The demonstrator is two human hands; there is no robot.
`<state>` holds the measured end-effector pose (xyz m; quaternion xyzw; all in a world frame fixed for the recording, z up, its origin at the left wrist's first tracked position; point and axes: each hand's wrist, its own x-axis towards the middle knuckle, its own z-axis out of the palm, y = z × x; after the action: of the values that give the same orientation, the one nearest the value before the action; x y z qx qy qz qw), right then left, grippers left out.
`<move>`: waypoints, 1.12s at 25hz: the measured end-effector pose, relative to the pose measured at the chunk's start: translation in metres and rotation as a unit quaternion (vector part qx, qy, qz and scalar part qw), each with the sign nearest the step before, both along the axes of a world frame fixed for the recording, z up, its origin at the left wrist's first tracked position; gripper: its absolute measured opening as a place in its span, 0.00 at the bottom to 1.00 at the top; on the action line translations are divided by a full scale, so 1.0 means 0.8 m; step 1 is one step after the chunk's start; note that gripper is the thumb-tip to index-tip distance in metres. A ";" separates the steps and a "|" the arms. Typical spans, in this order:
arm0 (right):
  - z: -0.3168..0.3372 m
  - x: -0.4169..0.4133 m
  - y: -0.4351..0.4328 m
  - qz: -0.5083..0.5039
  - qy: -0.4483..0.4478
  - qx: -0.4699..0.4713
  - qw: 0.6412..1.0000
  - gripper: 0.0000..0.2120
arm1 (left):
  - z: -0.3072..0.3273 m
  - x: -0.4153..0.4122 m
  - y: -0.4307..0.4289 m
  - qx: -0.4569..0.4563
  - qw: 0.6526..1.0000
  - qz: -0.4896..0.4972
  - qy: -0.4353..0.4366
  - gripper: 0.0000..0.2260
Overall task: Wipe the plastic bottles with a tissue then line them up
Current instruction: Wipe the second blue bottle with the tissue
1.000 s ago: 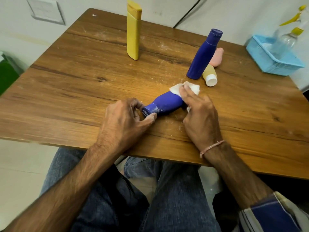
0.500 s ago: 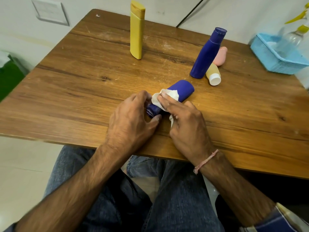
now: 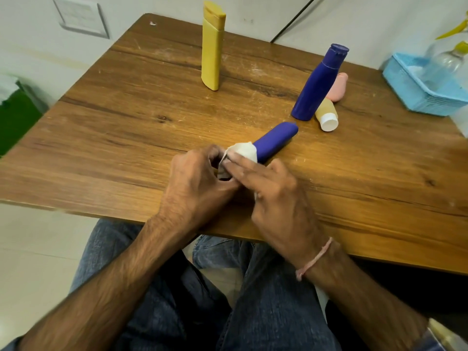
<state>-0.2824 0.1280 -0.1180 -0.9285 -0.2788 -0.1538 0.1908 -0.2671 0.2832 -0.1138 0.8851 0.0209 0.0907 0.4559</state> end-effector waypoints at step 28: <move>0.026 0.055 -0.025 0.006 0.062 0.056 0.996 0.27 | -0.003 0.004 0.005 -0.146 0.988 -0.009 0.053 0.09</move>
<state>-0.2387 0.1079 -0.0970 -0.9224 -0.2632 -0.1102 0.2603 -0.2640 0.2873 -0.1162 0.8130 0.0495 0.0356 0.5791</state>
